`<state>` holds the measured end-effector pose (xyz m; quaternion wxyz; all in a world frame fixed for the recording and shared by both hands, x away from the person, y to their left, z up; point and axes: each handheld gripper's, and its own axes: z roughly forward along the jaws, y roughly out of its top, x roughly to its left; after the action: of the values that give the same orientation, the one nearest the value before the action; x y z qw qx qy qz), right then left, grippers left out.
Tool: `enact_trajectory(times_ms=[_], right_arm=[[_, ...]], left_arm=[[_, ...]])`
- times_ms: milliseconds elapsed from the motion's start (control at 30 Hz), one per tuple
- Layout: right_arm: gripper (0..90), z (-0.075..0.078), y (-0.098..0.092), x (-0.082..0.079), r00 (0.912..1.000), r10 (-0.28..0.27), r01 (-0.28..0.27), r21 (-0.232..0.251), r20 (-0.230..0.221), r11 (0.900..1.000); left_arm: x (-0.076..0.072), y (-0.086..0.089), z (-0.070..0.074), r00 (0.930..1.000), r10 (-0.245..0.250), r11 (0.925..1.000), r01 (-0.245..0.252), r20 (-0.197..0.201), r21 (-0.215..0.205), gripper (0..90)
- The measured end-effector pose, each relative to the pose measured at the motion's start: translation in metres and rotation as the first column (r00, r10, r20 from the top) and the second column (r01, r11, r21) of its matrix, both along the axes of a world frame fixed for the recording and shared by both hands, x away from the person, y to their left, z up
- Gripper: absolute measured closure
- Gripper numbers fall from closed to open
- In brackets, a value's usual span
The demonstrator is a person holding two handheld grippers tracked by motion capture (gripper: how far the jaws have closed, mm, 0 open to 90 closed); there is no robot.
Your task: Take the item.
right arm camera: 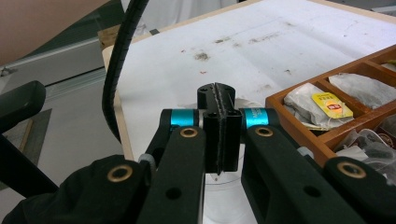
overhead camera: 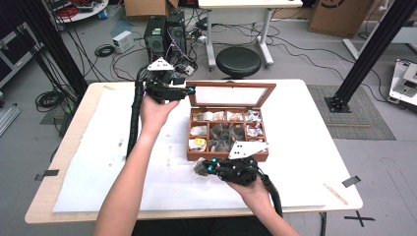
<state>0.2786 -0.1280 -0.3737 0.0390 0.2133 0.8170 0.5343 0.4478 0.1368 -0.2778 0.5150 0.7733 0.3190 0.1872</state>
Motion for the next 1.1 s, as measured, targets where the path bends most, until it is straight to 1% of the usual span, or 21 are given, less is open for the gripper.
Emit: enact_trajectory(times_ms=[233,433,500,567,700,867,933,967,1100], right_arm=[[90.0,-0.003,-0.001,0.001,1.0,-0.007,0.007,-0.001,-0.001,1.0],[89.3,-0.004,0.001,0.0,1.0,0.001,-0.001,-0.01,-0.003,1.0],[83.9,-0.004,0.001,0.0,1.0,0.003,-0.003,-0.014,0.001,1.0],[82.2,-0.004,0.001,-0.001,1.0,0.003,-0.003,-0.014,0.0,1.0],[74.9,-0.001,-0.001,0.0,1.0,-0.009,0.009,0.0,0.002,1.0],[64.7,0.005,-0.011,0.003,0.999,-0.044,0.043,0.024,0.01,0.999],[63.0,0.007,-0.016,0.004,0.9984,-0.057,0.057,0.033,0.008,0.998],[62.0,0.008,-0.018,0.005,0.9978,-0.064,0.063,0.035,0.018,0.997],[56.9,0.013,-0.03,0.007,0.9943,-0.102,0.1,0.052,0.03,0.994]], left_arm=[[0.0,0.0,0.0,1.0,0.001,1.0,-0.001,-0.001,0.0,43.3],[0.0,0.0,0.0,1.0,0.0,1.0,0.0,-0.001,0.001,43.3],[0.0,0.0,0.0,1.0,0.0,1.0,0.0,0.001,0.0,43.3],[0.0,0.0,0.0,1.0,0.0,1.0,0.0,0.0,0.003,43.3],[0.0,0.0,0.0,1.0,0.0,1.0,0.0,0.0,0.002,43.3],[0.0,0.0,0.0,1.0,0.0,1.0,0.0,0.0,0.001,43.2],[0.0,0.0,0.0,1.0,0.0,1.0,0.0,0.0,0.001,43.3],[0.0,0.0,0.0,1.0,0.001,1.0,-0.001,0.0,0.003,43.3],[0.0,0.0,0.0,1.0,0.001,1.0,-0.001,0.0,0.004,43.2]])
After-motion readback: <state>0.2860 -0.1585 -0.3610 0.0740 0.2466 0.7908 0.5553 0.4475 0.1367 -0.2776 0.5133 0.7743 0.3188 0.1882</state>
